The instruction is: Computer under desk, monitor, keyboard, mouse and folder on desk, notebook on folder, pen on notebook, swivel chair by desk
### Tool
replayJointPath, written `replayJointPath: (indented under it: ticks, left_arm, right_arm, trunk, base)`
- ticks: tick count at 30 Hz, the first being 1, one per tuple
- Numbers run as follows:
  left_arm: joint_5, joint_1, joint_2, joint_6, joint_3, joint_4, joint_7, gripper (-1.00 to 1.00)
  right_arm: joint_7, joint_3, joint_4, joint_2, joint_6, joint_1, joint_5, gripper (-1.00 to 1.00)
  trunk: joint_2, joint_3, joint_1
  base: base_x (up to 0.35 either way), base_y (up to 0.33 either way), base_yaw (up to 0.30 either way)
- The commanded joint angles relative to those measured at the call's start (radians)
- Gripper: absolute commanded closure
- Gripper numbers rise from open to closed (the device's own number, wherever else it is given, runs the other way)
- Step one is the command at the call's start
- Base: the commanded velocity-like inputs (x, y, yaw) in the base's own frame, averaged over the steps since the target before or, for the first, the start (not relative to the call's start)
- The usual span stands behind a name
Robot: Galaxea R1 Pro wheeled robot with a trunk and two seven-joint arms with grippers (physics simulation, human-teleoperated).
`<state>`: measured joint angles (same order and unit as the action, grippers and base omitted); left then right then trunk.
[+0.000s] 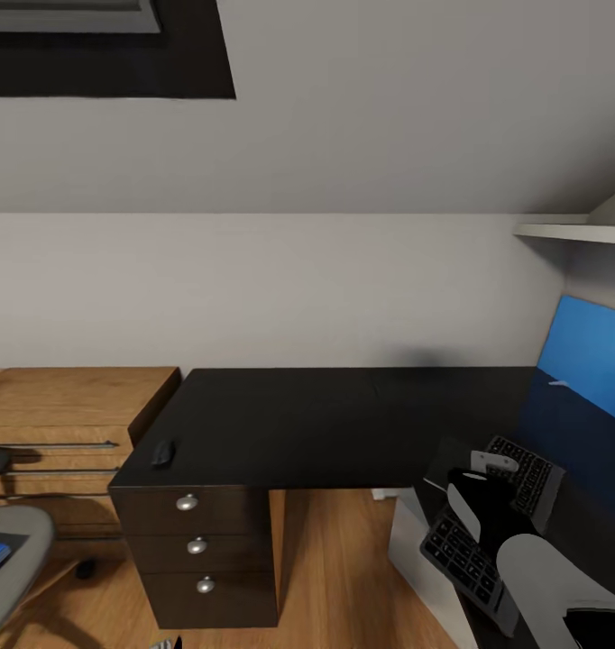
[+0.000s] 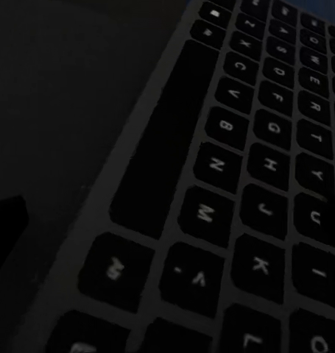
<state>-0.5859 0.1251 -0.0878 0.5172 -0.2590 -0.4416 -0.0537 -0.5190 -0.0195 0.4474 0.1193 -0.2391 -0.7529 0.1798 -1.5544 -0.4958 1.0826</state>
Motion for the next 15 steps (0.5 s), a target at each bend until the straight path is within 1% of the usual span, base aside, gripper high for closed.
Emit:
replayJointPath:
  ticks: [1, 13, 14, 15]
  left_arm:
    - [-0.006, 0.001, -0.001, 0.004, -0.008, 0.0, -0.006, -1.0]
    - [-0.007, 0.001, -0.001, 0.004, -0.008, 0.001, -0.006, -1.0]
    - [-0.006, 0.001, -0.001, 0.004, -0.008, 0.002, -0.006, -1.0]
    - [-0.006, 0.001, -0.001, 0.004, -0.008, 0.002, -0.006, -1.0]
  right_arm:
    - [-0.004, -0.003, 0.002, 0.0, -0.006, 0.0, 0.004, -1.0]
    - [0.002, -0.008, 0.012, -0.001, 0.008, 0.0, 0.007, -1.0]
    - [0.002, -0.005, 0.028, -0.001, 0.048, 0.0, 0.008, -1.0]
    - [0.002, -0.005, 0.031, -0.001, 0.06, 0.0, 0.008, -1.0]
  trunk:
    - [-0.001, -0.001, 0.0]
    - [-0.001, -0.001, 0.0]
    - [-0.001, -0.001, 0.0]
    - [-0.001, -0.001, 0.0]
  base:
    - [-0.024, 0.0, 0.0]
    - [-0.004, 0.0, 0.0]
    - [0.0, 0.0, 0.0]
    - [0.0, 0.0, 0.0]
